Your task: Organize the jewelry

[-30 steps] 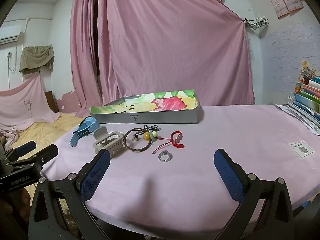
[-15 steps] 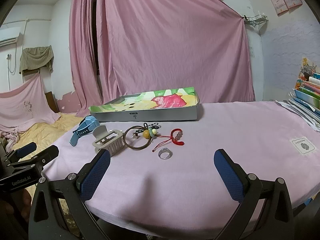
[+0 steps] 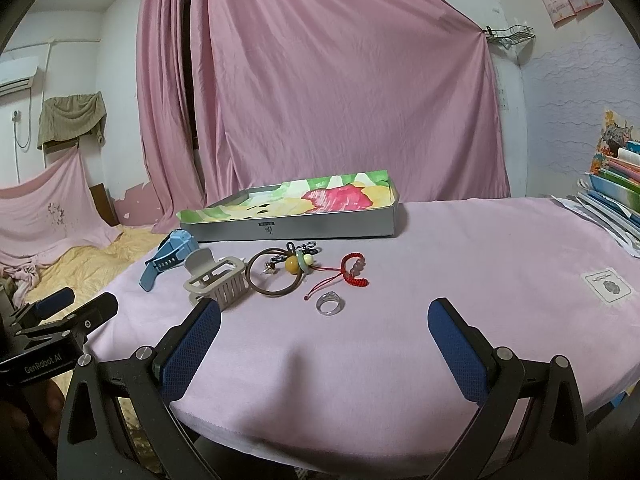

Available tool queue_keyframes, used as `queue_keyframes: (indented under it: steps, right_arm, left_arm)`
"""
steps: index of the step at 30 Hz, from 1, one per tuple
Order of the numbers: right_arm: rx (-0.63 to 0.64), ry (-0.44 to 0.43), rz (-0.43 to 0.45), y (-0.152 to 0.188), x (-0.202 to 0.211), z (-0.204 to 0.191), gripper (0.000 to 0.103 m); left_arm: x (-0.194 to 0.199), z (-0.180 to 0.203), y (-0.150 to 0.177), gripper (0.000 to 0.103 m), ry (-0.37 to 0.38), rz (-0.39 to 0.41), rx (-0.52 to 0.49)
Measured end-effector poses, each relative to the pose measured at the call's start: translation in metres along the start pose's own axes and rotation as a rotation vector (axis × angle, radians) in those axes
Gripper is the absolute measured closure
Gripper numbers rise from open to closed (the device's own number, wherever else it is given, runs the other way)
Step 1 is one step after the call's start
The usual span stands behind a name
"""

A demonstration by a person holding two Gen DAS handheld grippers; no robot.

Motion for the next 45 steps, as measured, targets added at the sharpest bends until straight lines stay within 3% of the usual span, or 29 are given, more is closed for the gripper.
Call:
queue_keyframes:
  steps: [45]
  right_arm:
    - [-0.02,0.008,-0.03,0.006,-0.011,0.004,0.001]
  left_arm:
    - [-0.009,0.0,0.007,0.0,0.003,-0.039,0.004]
Point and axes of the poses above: each gripper's, at about its wrist camera, not at the fingertips, and x roughly against the way its jaws point, z to its right, y to its underside, the point moved 7 cm from there along -x, roughly the way its jaws point, and after that the axes turned 9 degrees about -x, right-handed, at the moved point
